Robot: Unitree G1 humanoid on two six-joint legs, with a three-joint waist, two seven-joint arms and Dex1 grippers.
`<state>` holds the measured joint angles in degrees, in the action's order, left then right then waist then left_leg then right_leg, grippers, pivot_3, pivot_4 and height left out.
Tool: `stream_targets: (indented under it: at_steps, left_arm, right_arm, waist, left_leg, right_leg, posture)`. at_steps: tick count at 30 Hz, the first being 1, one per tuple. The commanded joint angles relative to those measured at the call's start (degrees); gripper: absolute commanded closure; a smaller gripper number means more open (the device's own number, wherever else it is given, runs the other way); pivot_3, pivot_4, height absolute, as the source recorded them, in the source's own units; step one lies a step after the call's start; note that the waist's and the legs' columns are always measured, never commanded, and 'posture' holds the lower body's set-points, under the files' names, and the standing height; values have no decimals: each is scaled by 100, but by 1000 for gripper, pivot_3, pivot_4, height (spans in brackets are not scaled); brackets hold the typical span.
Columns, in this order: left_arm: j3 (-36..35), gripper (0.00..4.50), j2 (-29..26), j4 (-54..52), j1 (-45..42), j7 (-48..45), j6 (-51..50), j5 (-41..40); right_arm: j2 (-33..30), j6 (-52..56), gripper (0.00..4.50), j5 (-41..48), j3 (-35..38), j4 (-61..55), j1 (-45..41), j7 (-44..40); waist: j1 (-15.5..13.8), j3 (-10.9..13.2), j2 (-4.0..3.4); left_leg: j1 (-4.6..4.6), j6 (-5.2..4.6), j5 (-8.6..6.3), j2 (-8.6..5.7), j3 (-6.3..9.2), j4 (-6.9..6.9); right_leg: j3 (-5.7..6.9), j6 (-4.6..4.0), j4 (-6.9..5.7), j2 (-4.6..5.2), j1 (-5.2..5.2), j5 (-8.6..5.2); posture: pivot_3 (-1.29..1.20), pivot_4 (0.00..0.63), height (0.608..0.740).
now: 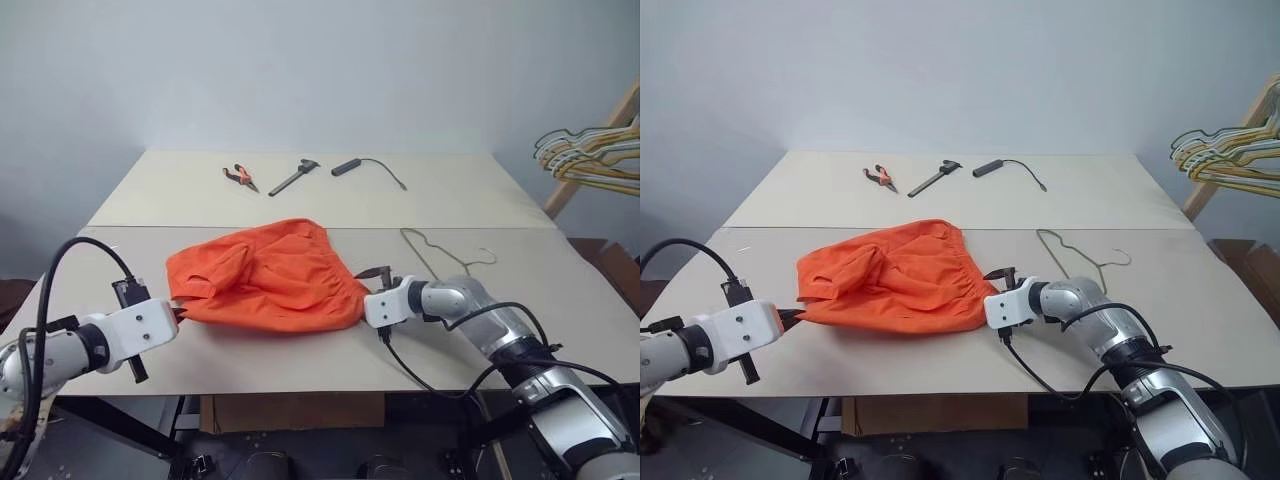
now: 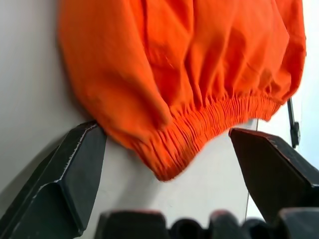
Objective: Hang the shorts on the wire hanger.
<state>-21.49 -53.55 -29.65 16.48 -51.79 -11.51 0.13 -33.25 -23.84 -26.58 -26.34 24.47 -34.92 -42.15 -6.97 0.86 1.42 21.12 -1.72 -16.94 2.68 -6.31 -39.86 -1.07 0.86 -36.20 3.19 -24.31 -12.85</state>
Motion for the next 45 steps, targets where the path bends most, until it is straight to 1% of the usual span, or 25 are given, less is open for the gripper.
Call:
stream_targets:
  at_steps: [1, 5, 6, 7, 12, 15, 18, 24, 27, 29, 30, 31, 33, 34, 35, 37, 38, 39, 40, 41, 42, 43, 44, 45]
  left_arm:
    - [-157, 4500, -43, -137, -20, 20, 9, -3]
    - [-94, 4500, -45, -28, -11, 44, 63, 67]
    - [-85, 4500, -39, -5, -7, 54, 76, 83]
    - [-82, 4500, -17, 14, -7, 57, 58, 63]
    - [-4, 4500, -19, 203, 45, 93, 190, 210]
    - [47, 4500, 11, 334, 59, 143, 278, 293]
    - [77, 4500, 71, 449, 164, 206, 402, 350]
    - [70, 4500, -13, 721, 414, 119, 771, 456]
    - [129, 4500, -201, 841, 447, -116, 958, 424]
    - [187, 4500, -287, 853, 382, -279, 1015, 287]
    - [246, 4500, -328, 843, 294, -363, 1008, 213]
    - [340, 4500, -361, 854, 152, -422, 993, 167]
    - [642, 4500, -408, 993, -314, -474, 930, 170]
    - [911, 4500, -415, 1189, -737, -478, 943, 267]
    - [1225, 4500, -346, 1472, -1317, -465, 884, 367]
    - [1793, 4500, -74, 2243, -2602, -308, 748, 626]
    - [2057, 4500, 112, 2881, -3391, 94, 816, 1016]
    - [2255, 4500, 312, 3570, -4163, 812, 929, 1509]
    - [2372, 4500, 538, 4221, -4906, 1615, 941, 1925]
    - [2326, 4500, 765, 4698, -5548, 2234, 914, 2045]
    - [2132, 4500, 976, 5088, -6146, 2736, 899, 1941]
    - [1998, 4500, 1106, 5366, -6531, 3021, 926, 1831]
    - [1789, 4500, 1132, 5425, -6882, 3316, 955, 1722]
    - [1571, 4500, 1081, 5400, -7168, 3609, 1056, 1635]
  right_arm:
    - [2, -200, 589, 23, 19, 124, -145, -8]
    - [27, -429, 2054, 97, 35, 152, -120, -9]
    - [33, -492, 2320, 104, 40, 157, -114, 10]
    - [47, -509, 2710, 135, 50, 149, -105, -6]
    - [13, -340, 4449, 204, 104, -5, -35, -158]
    - [-172, -90, 4482, 406, 226, -409, 153, -482]
    - [-530, 482, 4482, 615, 473, -1309, 566, -855]
    - [-1410, 2362, 4482, 1264, 1043, -4082, 1818, -1926]
    - [-1842, 3400, 4482, 1903, 1312, -5403, 2348, -2476]
    - [-1996, 4026, 4482, 2372, 1456, -5955, 2443, -2704]
    - [-1975, 4253, 4482, 2617, 1523, -6077, 2383, -2735]
    - [-1862, 4441, 4482, 2812, 1570, -6068, 2247, -2682]
    - [-1550, 4879, 4482, 2931, 1528, -5772, 1776, -2451]
    - [-1324, 5058, 4482, 2964, 1477, -5392, 1385, -2342]
    - [-1035, 5290, 4482, 2918, 1415, -4868, 871, -2156]
    - [-502, 5369, 4482, 2515, 1251, -3620, -180, -1609]
    - [-202, 5350, 4482, 2260, 1237, -2826, -798, -1126]
    - [54, 5217, 4482, 1995, 1252, -2050, -1376, -550]
    - [278, 5018, 4482, 1770, 1306, -1316, -1909, 66]
    - [468, 4790, 4482, 1663, 1449, -685, -2381, 637]
    - [606, 4473, 4482, 1587, 1633, -137, -2828, 1270]
    - [691, 4223, 4482, 1557, 1754, 258, -3126, 1681]
    - [695, 3807, 4482, 1452, 1877, 524, -3403, 2258]
    - [675, 3341, 4482, 1321, 2005, 714, -3639, 2920]
  waist:
    - [-9, 0, 0]
    - [-5, 0, 0]
    - [-5, 0, 0]
    - [0, 0, 0]
    - [3, 0, 0]
    - [2, 0, -1]
    - [-22, 2, -3]
    - [-4, 1, -3]
    - [9, 2, -1]
    - [30, 2, -2]
    - [52, 1, -1]
    - [72, 0, 3]
    - [105, 0, 5]
    - [126, 1, 4]
    - [137, 3, 3]
    - [140, 6, -1]
    - [135, 11, 0]
    - [126, 9, 10]
    - [110, 9, 13]
    - [102, 8, 16]
    - [92, 5, 22]
    - [81, 2, 27]
    - [80, 1, 27]
    - [93, -1, 30]
  left_leg:
    - [0, 0, 0, 0, 1, 0]
    - [2, 2, 1, -1, 1, 1]
    - [1, 2, 1, -1, 1, 1]
    - [1, 2, 1, 0, 1, 1]
    - [1, 2, 1, 1, 1, 2]
    - [1, 2, 1, 1, 1, 2]
    - [4, 2, 1, 0, 3, 2]
    - [7, -1, -4, 5, 4, 4]
    - [4, -1, -4, 11, 8, 1]
    - [0, -1, -4, 15, 9, 0]
    - [-4, 0, -4, 17, 8, 0]
    - [-8, 0, -4, 18, 6, -1]
    - [-16, 3, -2, 20, 6, -2]
    - [-20, 7, 0, 19, 3, -4]
    - [-28, 11, 3, 19, 0, -4]
    - [-61, 14, 4, 18, -6, -3]
    - [-78, 17, 7, 16, -12, -1]
    - [-80, 22, 12, 12, -15, -2]
    - [-63, 36, 24, 6, -17, 0]
    - [-56, 51, 33, 3, -15, 3]
    - [-26, 56, 36, 4, -13, 7]
    - [5, 94, 57, 4, -10, 12]
    - [50, 132, 80, 4, -6, 13]
    - [95, 138, 83, 1, -2, 15]
  right_leg:
    - [1, 0, -1, 0, 0, 0]
    - [1, 0, 0, 0, -1, 0]
    - [1, 0, 0, 0, -1, 0]
    - [1, 0, 0, 0, -1, 0]
    - [1, -1, -2, -1, -2, 0]
    - [1, -2, -2, 0, -2, -1]
    - [4, 0, 2, 6, -2, -1]
    - [5, 2, 6, 11, -4, -3]
    - [11, -1, 3, 3, -3, -6]
    - [12, -6, 2, 3, -1, -9]
    - [12, -29, 1, 4, 0, -23]
    - [14, -34, 0, 5, 2, -27]
    - [24, -15, 0, 5, 6, -38]
    - [29, -9, -2, 7, 7, -38]
    - [34, -8, -3, 10, 12, -33]
    - [36, -8, -9, 9, 17, -31]
    - [36, -11, -14, 8, 25, -27]
    - [35, -13, -28, 10, 29, -25]
    - [33, -19, -48, 9, 21, 19]
    - [33, -28, -58, 5, 12, 24]
    - [35, -29, -59, 1, -15, 24]
    - [37, -31, -60, 0, -46, 26]
    - [37, -32, -83, -1, -89, 28]
    - [43, -32, -81, 0, -127, 27]
  posture:
    - [261, 0, 740]
    - [260, 0, 740]
    - [259, 0, 740]
    - [258, 0, 740]
    - [252, 0, 740]
    - [239, 0, 740]
    - [210, 0, 740]
    - [171, 0, 740]
    - [158, 0, 740]
    - [154, 0, 740]
    - [147, 0, 740]
    - [148, 0, 740]
    - [152, 0, 740]
    - [154, 0, 740]
    - [156, 0, 740]
    - [160, 0, 740]
    - [154, 0, 740]
    - [153, 0, 740]
    - [154, 0, 740]
    - [156, 0, 740]
    - [156, 0, 740]
    - [157, 0, 740]
    - [155, 0, 740]
    - [153, 0, 740]
